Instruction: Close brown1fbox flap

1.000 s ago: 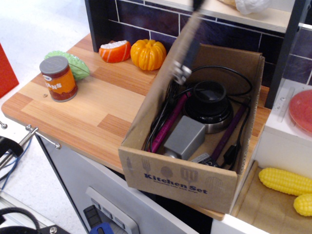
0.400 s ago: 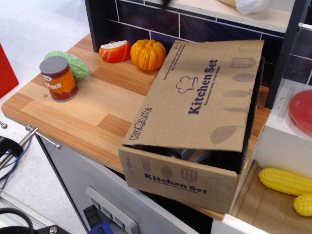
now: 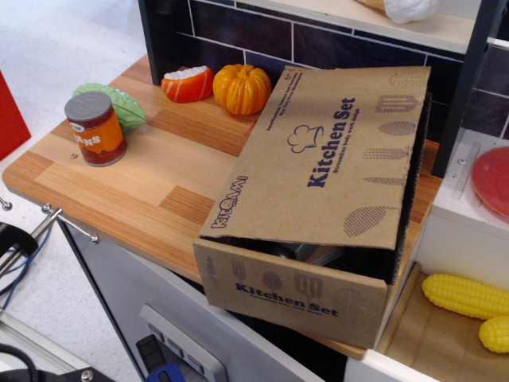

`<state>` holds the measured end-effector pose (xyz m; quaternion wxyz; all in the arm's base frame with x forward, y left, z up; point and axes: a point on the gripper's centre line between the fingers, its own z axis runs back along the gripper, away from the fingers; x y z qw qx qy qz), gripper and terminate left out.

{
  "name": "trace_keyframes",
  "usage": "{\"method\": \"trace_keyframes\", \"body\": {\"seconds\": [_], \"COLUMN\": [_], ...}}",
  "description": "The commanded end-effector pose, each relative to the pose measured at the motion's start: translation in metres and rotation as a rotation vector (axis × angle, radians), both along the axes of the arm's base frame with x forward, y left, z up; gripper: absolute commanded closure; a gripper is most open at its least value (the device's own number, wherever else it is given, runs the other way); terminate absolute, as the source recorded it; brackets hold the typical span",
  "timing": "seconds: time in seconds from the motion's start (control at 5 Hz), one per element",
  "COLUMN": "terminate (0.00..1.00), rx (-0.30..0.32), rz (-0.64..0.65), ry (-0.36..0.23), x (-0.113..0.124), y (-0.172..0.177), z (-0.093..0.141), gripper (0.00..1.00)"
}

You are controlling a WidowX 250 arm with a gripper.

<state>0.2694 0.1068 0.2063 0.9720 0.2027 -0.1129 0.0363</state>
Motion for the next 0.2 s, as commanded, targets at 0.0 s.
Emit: {"method": "trace_keyframes", "body": {"seconds": [0.0], "terminate": [1.0], "rx": [-0.004], "rz": [-0.039], "ry": [-0.018], "x": [-0.0132], "y": [0.0267], "z": [0.0091], "gripper": [0.0]}}
